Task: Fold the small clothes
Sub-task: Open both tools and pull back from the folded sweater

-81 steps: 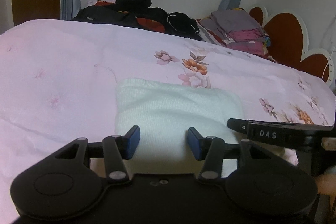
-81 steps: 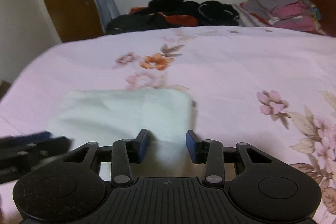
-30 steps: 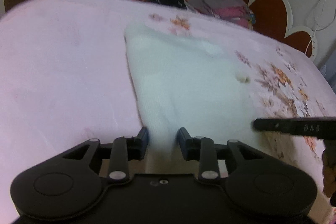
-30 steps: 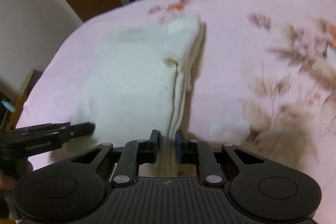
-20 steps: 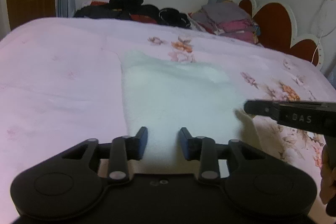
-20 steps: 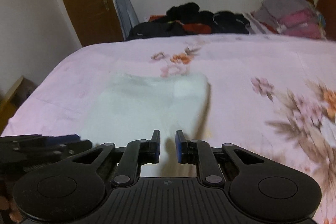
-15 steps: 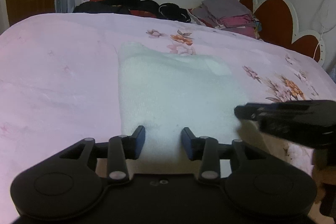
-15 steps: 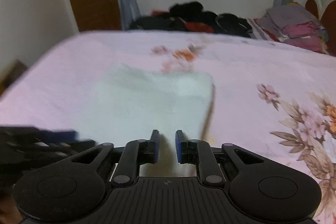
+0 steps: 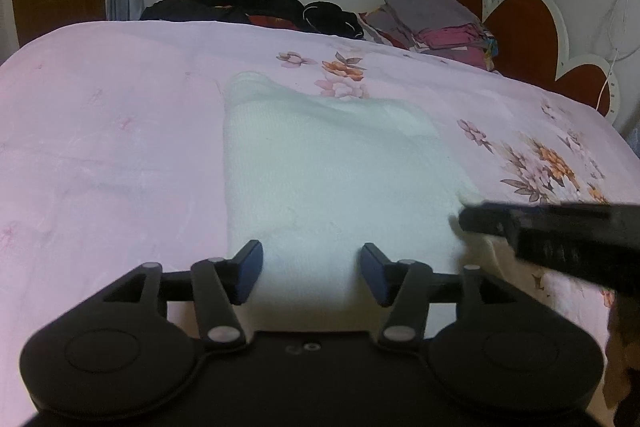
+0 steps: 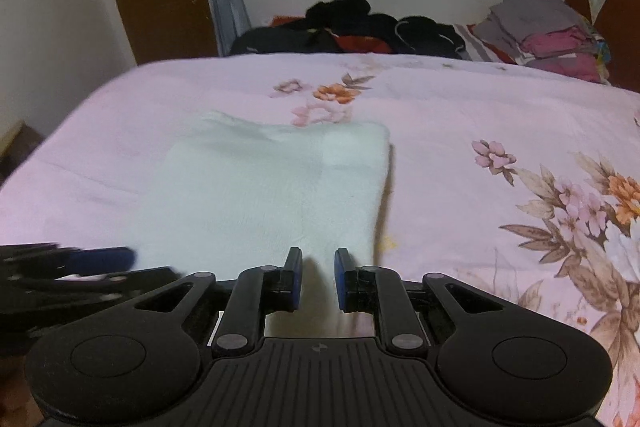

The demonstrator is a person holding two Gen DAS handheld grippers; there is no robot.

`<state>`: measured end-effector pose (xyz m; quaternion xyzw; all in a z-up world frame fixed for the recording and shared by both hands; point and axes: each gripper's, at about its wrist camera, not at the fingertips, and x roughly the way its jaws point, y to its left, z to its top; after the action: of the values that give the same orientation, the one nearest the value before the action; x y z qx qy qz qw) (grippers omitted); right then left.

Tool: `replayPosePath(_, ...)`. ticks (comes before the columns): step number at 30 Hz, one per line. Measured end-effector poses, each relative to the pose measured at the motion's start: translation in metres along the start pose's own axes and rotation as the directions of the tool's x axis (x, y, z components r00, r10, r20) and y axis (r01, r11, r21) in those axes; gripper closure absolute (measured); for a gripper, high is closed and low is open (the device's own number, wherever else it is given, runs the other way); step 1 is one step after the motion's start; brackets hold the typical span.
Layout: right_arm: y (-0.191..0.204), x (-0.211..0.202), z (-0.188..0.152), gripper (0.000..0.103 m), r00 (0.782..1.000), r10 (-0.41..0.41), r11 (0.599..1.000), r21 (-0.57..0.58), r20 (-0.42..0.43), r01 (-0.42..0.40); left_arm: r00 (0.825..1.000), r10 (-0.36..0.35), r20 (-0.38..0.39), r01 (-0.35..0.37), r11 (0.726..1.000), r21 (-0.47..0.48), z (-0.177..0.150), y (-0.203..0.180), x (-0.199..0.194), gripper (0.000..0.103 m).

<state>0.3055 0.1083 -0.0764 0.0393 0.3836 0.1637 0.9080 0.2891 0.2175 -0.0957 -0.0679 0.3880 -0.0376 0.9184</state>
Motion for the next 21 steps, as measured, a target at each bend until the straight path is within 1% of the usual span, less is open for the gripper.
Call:
replayPosePath(2,0.003,-0.004,-0.009,0.087,1.0,-0.016,1.0,-0.019,-0.016,0.015,1.0,0.003,-0.001,-0.003,1.0,0.001,-0.001,-0.001,-0.001,0.046)
replayPosePath(6,-0.004,0.001,-0.031,0.088,0.996,-0.045,0.999,-0.003,-0.08,0.045,1.0,0.013,-0.002,-0.013,1.0,-0.001,-0.003,-0.003,-0.003,0.043)
replayPosePath(9,-0.008,-0.006,-0.034,0.087,0.996,-0.042,0.999,0.031,-0.077,0.044,1.0,0.02,-0.002,-0.02,1.0,0.009,-0.005,-0.004,-0.004,0.04)
replayPosePath(10,-0.007,-0.011,-0.033,0.087,0.997,-0.038,0.999,0.035,-0.07,0.04,1.0,0.021,-0.003,-0.021,1.0,0.013,-0.006,-0.005,-0.005,0.035)
replayPosePath(11,-0.006,-0.015,-0.034,0.087,0.998,-0.03,0.999,0.036,-0.063,0.032,1.0,0.022,-0.002,-0.022,1.0,0.015,-0.007,-0.006,-0.006,0.028)
replayPosePath(13,-0.003,-0.018,-0.042,0.088,0.996,-0.032,0.999,0.019,-0.088,0.033,1.0,0.031,-0.002,-0.031,0.999,0.012,-0.011,-0.007,-0.009,0.02)
replayPosePath(14,-0.001,-0.015,-0.049,0.088,0.993,-0.052,0.999,-0.007,-0.103,0.051,1.0,0.029,-0.006,-0.029,1.0,0.011,-0.013,-0.006,-0.009,0.02)
replayPosePath(15,0.0,-0.014,-0.054,0.087,0.993,-0.068,0.997,-0.034,-0.095,0.065,1.0,0.029,-0.012,-0.029,1.0,0.01,-0.015,-0.006,-0.009,0.018)
replayPosePath(16,0.001,-0.013,-0.055,0.086,0.993,-0.079,0.996,-0.049,-0.088,0.075,0.999,0.034,-0.018,-0.034,0.999,0.009,-0.016,-0.006,-0.009,0.015)
replayPosePath(17,0.002,-0.012,-0.055,0.08,0.992,-0.094,0.994,-0.061,-0.085,0.089,0.999,0.04,-0.023,-0.04,0.999,0.007,-0.018,-0.006,-0.009,0.012)
replayPosePath(18,0.003,-0.011,-0.055,0.079,0.991,-0.109,0.992,-0.073,-0.082,0.103,0.999,0.045,-0.023,-0.045,0.999,0.005,-0.019,-0.006,-0.01,0.011)
replayPosePath(19,0.003,-0.01,-0.056,0.077,0.991,-0.112,0.991,-0.078,-0.078,0.106,0.998,0.05,-0.023,-0.05,0.999,0.003,-0.021,-0.005,-0.012,0.008)
replayPosePath(20,0.001,-0.01,-0.057,0.077,0.991,-0.108,0.993,-0.065,-0.078,0.103,0.998,0.059,-0.023,-0.059,0.998,0.0,-0.022,-0.005,-0.014,0.002)
replayPosePath(21,-0.002,-0.01,-0.057,0.077,0.992,-0.1,0.994,-0.044,-0.081,0.096,0.997,0.072,-0.023,-0.072,0.997,-0.003,-0.023,-0.006,-0.015,0.0)
